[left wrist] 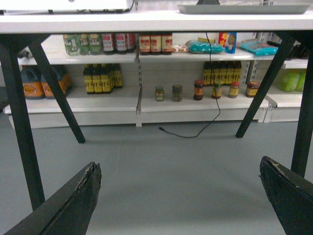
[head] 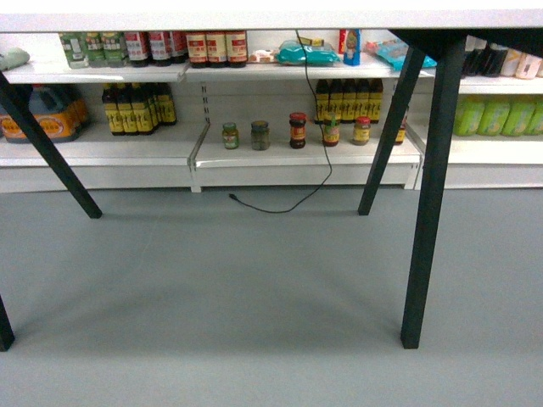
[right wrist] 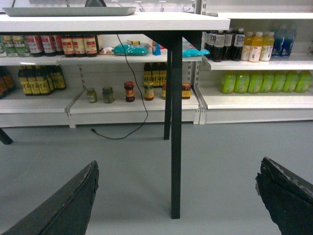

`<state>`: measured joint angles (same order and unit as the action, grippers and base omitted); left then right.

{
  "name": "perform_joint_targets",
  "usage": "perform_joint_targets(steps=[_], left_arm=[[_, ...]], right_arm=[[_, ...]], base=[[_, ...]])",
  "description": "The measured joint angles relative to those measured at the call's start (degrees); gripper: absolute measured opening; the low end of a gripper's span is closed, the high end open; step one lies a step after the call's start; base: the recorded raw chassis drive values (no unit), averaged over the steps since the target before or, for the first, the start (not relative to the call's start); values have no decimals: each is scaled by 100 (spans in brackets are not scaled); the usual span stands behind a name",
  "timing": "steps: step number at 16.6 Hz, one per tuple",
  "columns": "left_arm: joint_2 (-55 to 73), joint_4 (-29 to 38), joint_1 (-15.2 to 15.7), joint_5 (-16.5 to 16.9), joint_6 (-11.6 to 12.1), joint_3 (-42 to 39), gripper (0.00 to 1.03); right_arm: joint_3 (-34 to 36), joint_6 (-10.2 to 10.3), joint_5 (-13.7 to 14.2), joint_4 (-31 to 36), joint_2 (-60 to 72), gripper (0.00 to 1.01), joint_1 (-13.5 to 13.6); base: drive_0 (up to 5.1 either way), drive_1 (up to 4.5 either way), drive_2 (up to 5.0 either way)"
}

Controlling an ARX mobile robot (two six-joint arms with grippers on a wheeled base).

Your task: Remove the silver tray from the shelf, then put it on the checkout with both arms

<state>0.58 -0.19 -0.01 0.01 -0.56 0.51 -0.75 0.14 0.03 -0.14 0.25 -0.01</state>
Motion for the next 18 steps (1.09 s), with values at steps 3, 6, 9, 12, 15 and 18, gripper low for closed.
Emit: perform_joint_targets(steps=[3,6,9,12,15,18], left_arm=[[0,0,0,-2,-4,0,98],[0,-26,0,-4,0,0,98],[0,-15,0,-2,0,0,98],[0,-13,0,-2,0,0,98],[0,-11,0,-2,0,0,98],[0,-11,0,-2,0,0,98]], right_arm=[[0,-2,-4,-4,0,98,0],[0,-4,0,-31,0,98,0],[0,-9,-4,-15,0,98,0],[0,-9,-4,-13,0,98,0],[0,-9,-4,-13,0,98,0],[0,-9,-4,-13,0,98,0]], base=[[0,0,0],[0,0,0],[0,0,0],[0,0,0],[0,0,0],[0,0,0]])
